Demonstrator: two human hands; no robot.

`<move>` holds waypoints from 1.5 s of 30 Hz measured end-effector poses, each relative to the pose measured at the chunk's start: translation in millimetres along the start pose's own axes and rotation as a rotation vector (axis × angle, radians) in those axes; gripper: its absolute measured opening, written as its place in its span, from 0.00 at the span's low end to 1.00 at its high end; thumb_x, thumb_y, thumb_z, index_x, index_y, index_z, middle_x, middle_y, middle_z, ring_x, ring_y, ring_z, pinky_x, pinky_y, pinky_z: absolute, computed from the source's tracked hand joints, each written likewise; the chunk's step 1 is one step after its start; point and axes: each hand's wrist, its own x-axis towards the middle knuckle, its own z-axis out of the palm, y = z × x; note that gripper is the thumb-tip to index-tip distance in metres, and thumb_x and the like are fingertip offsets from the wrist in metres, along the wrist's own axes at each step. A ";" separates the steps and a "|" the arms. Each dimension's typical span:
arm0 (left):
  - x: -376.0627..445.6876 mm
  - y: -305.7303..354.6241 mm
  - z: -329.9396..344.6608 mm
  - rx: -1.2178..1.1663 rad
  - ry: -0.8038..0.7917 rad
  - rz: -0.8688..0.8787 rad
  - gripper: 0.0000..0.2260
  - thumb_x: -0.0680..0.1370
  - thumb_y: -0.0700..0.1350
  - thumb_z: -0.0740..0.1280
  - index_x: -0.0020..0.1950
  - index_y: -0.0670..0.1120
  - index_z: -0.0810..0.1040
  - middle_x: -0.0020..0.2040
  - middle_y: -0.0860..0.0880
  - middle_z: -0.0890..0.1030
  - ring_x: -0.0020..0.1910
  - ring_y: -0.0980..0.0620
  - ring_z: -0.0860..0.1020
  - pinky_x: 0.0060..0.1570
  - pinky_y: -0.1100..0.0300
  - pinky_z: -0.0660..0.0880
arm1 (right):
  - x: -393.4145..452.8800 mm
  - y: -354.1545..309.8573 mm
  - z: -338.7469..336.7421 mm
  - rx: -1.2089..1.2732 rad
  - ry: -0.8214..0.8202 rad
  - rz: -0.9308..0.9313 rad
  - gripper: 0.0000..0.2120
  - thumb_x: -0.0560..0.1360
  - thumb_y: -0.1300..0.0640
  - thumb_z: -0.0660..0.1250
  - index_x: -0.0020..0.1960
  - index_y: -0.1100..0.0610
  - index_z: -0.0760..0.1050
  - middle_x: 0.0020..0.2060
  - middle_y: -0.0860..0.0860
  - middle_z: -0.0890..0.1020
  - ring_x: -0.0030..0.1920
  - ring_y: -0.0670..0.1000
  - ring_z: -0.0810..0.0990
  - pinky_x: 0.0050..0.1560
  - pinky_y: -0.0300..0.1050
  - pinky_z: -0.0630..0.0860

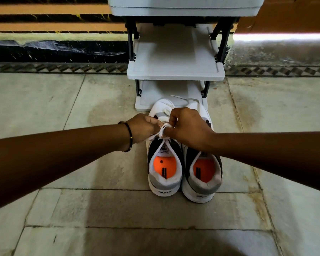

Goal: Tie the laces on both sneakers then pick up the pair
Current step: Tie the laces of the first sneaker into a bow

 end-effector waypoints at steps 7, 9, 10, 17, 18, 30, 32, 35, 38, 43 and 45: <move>3.1 -6.9 -11.3 0.119 -0.131 0.054 0.09 0.78 0.41 0.61 0.40 0.52 0.75 0.36 0.50 0.73 0.33 0.56 0.68 0.27 0.68 0.67 | -2.3 -3.0 -7.9 -0.026 -0.069 -0.055 0.05 0.70 0.57 0.69 0.43 0.57 0.74 0.28 0.45 0.72 0.30 0.44 0.71 0.28 0.33 0.64; 3.9 -6.1 -12.9 0.155 -0.116 0.126 0.09 0.78 0.42 0.61 0.41 0.49 0.77 0.35 0.51 0.74 0.32 0.57 0.69 0.25 0.73 0.68 | -1.3 -4.6 -14.4 -0.071 -0.105 -0.093 0.06 0.71 0.57 0.69 0.46 0.57 0.75 0.27 0.43 0.70 0.29 0.41 0.69 0.30 0.34 0.65; 3.9 -4.9 -14.0 0.205 -0.086 0.164 0.08 0.78 0.42 0.61 0.42 0.46 0.78 0.34 0.52 0.75 0.32 0.58 0.70 0.26 0.75 0.68 | -0.7 -5.3 -17.2 -0.095 -0.114 -0.109 0.06 0.71 0.57 0.69 0.47 0.57 0.76 0.27 0.43 0.70 0.28 0.41 0.69 0.30 0.34 0.65; 1.8 2.2 -20.4 0.626 0.167 0.353 0.04 0.75 0.44 0.65 0.44 0.45 0.79 0.41 0.52 0.77 0.44 0.53 0.74 0.50 0.60 0.72 | -6.5 -0.8 -21.8 -0.005 -0.182 -0.041 0.06 0.71 0.60 0.69 0.47 0.56 0.75 0.23 0.46 0.72 0.23 0.38 0.71 0.29 0.29 0.67; 2.9 0.3 -23.9 0.665 0.189 0.348 0.04 0.75 0.44 0.65 0.43 0.46 0.78 0.41 0.53 0.76 0.44 0.53 0.74 0.50 0.58 0.72 | -9.3 2.0 -22.1 0.009 -0.194 -0.029 0.06 0.71 0.61 0.69 0.48 0.55 0.74 0.23 0.46 0.71 0.23 0.39 0.71 0.29 0.29 0.67; 18.7 -20.3 -36.5 0.847 0.262 0.193 0.07 0.77 0.45 0.62 0.51 0.45 0.76 0.53 0.46 0.81 0.54 0.44 0.76 0.49 0.54 0.69 | -43.4 32.8 -12.6 0.082 -0.171 -0.006 0.15 0.72 0.65 0.64 0.36 0.48 0.66 0.28 0.47 0.73 0.27 0.40 0.71 0.32 0.31 0.68; 20.4 -22.2 -36.6 0.842 0.235 0.169 0.07 0.77 0.45 0.62 0.51 0.44 0.77 0.54 0.45 0.81 0.55 0.43 0.76 0.51 0.53 0.71 | -43.6 33.9 -11.5 0.095 -0.148 -0.009 0.15 0.73 0.65 0.64 0.36 0.48 0.65 0.28 0.48 0.72 0.27 0.42 0.68 0.31 0.31 0.67; 23.6 -27.2 -36.8 0.792 0.201 0.168 0.08 0.76 0.45 0.63 0.50 0.42 0.78 0.50 0.45 0.81 0.52 0.44 0.76 0.52 0.52 0.73 | -43.7 35.9 -13.1 0.119 -0.141 0.013 0.13 0.73 0.64 0.64 0.37 0.49 0.65 0.28 0.52 0.73 0.26 0.43 0.67 0.29 0.31 0.67; 26.6 -30.9 -42.8 0.643 0.124 0.227 0.09 0.75 0.44 0.65 0.49 0.39 0.78 0.44 0.49 0.78 0.47 0.48 0.76 0.49 0.59 0.72 | -46.7 38.8 -19.2 0.144 -0.166 0.051 0.11 0.73 0.62 0.65 0.38 0.51 0.67 0.28 0.52 0.76 0.28 0.42 0.71 0.32 0.32 0.69; 24.3 -34.3 -47.2 0.441 0.098 0.277 0.11 0.76 0.44 0.65 0.48 0.36 0.79 0.36 0.53 0.77 0.35 0.56 0.73 0.34 0.76 0.67 | -52.9 45.8 -33.6 0.206 -0.163 0.125 0.04 0.73 0.61 0.67 0.42 0.54 0.73 0.31 0.57 0.81 0.33 0.46 0.78 0.38 0.43 0.77; 25.3 -35.4 -41.9 0.376 0.130 0.293 0.08 0.76 0.44 0.64 0.48 0.40 0.78 0.39 0.54 0.77 0.39 0.54 0.74 0.39 0.73 0.68 | -55.1 50.5 -38.5 0.210 -0.157 0.163 0.03 0.73 0.60 0.68 0.43 0.55 0.74 0.28 0.55 0.79 0.29 0.44 0.75 0.35 0.39 0.73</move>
